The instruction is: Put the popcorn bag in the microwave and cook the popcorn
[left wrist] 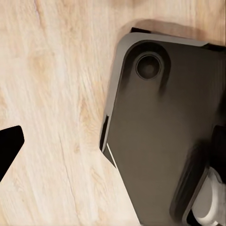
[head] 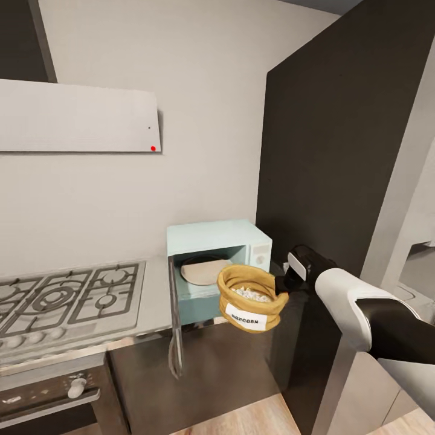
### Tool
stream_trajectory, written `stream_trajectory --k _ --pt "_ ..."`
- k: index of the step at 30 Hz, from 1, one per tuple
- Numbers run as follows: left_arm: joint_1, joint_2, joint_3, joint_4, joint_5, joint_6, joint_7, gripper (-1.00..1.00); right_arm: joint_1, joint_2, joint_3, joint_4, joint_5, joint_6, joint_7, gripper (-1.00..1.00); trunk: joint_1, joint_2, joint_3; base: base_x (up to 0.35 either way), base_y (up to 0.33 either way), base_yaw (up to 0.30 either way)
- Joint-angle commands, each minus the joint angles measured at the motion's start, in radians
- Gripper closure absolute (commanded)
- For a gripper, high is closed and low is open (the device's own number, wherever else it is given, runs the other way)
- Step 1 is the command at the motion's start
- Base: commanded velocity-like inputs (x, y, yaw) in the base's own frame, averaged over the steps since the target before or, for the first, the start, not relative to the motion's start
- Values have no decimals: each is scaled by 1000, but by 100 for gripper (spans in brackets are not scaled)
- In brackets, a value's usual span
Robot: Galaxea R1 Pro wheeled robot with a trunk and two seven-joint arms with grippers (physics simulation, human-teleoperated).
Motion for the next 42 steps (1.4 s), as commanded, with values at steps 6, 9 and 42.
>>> stream_trajectory --k 6,9,42 --pt "-1 -25 6 0 1 3 0 -100 -1 -19 13 1 -4 -4 31 100 0 -2 -2 0 0 0" --pt "-1 -25 6 0 1 3 0 -100 -1 -19 13 1 -4 -3 31 100 -11 19 7 0 0 0" --pt "-1 -27 6 0 1 0 0 -100 -1 -19 13 1 -2 -2 1 100 -103 187 83 0 0 0"
